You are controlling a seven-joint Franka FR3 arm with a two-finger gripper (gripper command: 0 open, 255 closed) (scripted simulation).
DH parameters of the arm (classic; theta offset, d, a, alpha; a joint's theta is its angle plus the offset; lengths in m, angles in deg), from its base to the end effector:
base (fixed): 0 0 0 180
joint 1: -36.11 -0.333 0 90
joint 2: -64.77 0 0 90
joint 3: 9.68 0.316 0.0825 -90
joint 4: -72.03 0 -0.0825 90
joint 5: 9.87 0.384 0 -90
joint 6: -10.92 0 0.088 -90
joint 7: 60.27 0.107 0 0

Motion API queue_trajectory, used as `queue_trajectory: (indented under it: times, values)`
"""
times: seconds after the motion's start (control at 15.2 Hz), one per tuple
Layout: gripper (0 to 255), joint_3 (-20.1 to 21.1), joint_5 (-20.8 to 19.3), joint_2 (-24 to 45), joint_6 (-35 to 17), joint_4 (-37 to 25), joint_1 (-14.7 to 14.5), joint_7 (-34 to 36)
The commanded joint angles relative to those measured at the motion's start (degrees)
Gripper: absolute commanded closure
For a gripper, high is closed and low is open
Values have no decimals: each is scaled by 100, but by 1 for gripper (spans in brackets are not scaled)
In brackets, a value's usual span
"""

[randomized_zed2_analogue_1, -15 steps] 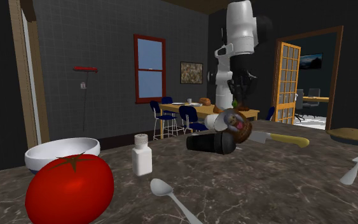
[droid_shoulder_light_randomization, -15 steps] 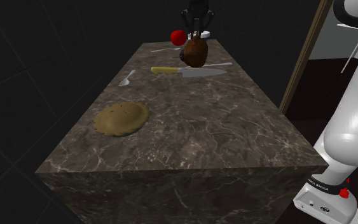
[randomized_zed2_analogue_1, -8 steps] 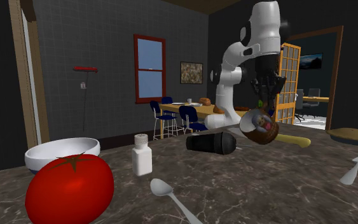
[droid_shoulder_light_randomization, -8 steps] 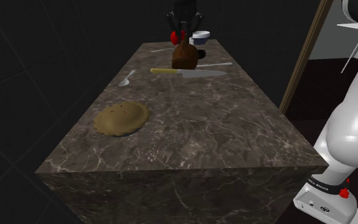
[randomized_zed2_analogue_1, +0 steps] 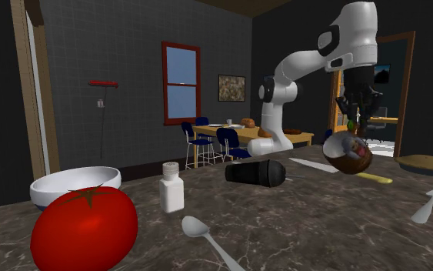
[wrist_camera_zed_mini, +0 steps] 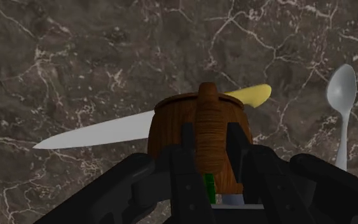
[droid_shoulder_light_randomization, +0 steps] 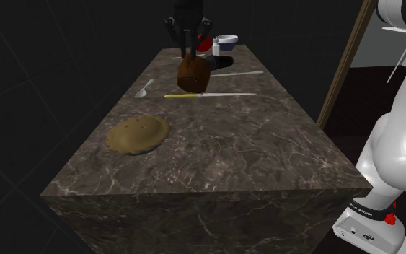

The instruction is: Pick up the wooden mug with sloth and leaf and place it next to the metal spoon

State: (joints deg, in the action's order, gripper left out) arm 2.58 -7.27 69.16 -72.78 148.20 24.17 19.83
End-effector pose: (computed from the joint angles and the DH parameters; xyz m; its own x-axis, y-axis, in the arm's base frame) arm 0.5155 0.2308 0.6852 0.5656 -0.8231 -0.0503 -0.8243 -0.5623 -0.0663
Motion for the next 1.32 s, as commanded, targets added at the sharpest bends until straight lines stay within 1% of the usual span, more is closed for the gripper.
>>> queue_trajectory:
  times: [0.0, 0.33, 0.73, 1.25]
  values:
    - [255, 136, -59, 145, 20, -183, -170, 300]
    - [255, 435, -259, 576, 117, -726, -633, 1010]
    - [255, 413, -173, 298, -469, 129, -568, 942]
    - [255, 397, -104, 70, -1174, 1056, -521, 874]
